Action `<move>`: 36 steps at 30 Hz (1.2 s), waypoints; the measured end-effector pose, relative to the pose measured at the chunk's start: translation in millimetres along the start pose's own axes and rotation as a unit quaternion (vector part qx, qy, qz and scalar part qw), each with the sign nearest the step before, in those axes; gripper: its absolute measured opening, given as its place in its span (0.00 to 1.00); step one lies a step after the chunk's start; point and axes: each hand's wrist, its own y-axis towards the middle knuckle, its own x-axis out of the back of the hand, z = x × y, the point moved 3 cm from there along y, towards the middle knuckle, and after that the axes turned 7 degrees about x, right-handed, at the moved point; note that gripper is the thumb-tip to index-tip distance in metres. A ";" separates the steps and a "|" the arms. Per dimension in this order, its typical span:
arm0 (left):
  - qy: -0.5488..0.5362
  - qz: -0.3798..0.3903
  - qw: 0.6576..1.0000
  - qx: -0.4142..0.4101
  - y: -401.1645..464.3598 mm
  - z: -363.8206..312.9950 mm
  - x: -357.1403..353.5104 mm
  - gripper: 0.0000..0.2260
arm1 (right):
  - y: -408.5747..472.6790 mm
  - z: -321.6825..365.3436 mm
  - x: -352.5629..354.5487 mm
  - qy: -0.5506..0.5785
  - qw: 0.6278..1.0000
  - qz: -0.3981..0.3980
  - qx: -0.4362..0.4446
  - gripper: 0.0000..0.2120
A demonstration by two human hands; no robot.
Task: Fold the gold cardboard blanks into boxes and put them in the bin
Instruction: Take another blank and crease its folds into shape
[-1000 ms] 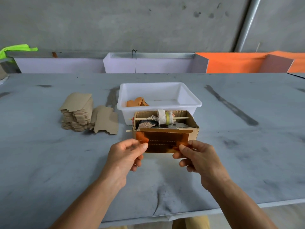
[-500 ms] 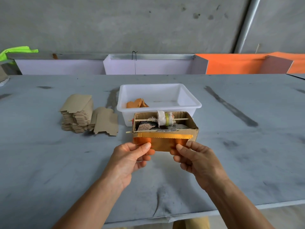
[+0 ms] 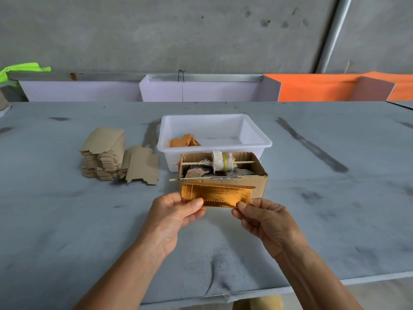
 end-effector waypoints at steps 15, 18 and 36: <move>-0.078 -0.121 0.978 -0.152 0.4 12.0 -19.2 0.18 | 1.2 -6.3 -23.1 0.043 0.983 -0.073 0.165 0.21; -0.079 -0.106 0.983 -0.124 0.0 16.8 -24.6 0.16 | 0.9 -9.4 -23.4 0.072 0.983 -0.080 0.151 0.22; -0.084 -0.039 0.989 -0.113 2.1 21.6 -13.5 0.02 | -2.6 -26.3 -26.4 0.135 0.989 -0.046 0.041 0.03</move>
